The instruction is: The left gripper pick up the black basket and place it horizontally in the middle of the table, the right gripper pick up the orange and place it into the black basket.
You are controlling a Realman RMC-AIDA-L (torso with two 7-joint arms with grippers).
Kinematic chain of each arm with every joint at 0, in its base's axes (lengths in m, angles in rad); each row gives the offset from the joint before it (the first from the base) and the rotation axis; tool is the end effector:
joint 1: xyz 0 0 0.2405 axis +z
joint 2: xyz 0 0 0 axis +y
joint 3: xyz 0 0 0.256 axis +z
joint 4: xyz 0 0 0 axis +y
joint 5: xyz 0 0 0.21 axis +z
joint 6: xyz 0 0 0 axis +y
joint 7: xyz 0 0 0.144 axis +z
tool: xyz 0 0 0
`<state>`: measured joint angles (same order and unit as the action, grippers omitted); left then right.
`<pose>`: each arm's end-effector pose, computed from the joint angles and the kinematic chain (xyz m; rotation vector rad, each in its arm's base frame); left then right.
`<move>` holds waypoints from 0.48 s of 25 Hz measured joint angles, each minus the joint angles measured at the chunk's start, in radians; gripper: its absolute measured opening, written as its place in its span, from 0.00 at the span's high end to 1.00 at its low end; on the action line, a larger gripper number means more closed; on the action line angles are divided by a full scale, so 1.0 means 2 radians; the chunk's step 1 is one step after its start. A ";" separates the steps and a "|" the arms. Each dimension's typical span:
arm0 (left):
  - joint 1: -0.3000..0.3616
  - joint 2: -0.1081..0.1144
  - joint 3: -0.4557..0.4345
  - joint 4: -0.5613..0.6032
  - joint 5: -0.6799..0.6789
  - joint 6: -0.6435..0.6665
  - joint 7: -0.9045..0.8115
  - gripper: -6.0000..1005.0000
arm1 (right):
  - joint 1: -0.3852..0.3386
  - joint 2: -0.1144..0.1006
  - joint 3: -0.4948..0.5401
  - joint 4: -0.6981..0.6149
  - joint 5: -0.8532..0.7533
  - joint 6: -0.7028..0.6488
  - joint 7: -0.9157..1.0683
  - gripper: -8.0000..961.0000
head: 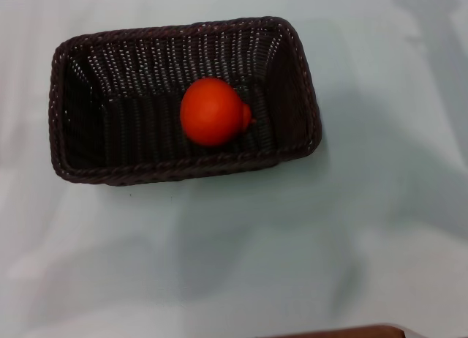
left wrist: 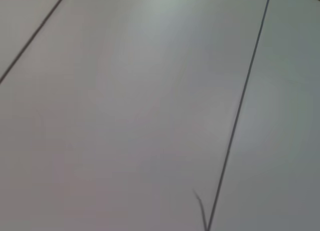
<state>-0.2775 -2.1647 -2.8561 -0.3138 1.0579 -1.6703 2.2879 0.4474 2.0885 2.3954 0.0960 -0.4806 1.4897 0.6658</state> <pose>-0.3393 0.2585 0.0773 -1.3077 -0.5065 -1.2861 0.3277 0.3227 0.0659 -0.6093 -1.2776 -1.4450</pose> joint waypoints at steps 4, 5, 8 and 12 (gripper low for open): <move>0.004 0.001 -0.001 -0.002 0.000 -0.002 0.000 0.30 | -0.001 0.000 0.004 0.000 0.002 -0.006 0.000 0.00; 0.005 0.001 -0.001 -0.002 0.000 -0.003 0.000 0.30 | -0.001 0.001 0.004 0.000 0.002 -0.007 0.000 0.00; 0.009 0.000 -0.002 -0.001 -0.001 -0.007 0.000 0.34 | -0.002 0.002 0.004 0.000 0.002 -0.007 0.000 0.02; 0.015 -0.001 -0.002 0.000 -0.004 -0.015 0.000 0.44 | -0.002 0.002 0.004 0.000 0.003 -0.007 -0.001 0.11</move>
<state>-0.2474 -2.1661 -2.8603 -0.3136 1.0491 -1.7008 2.2888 0.4433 2.0925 2.4028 0.0951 -0.4753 1.4750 0.6643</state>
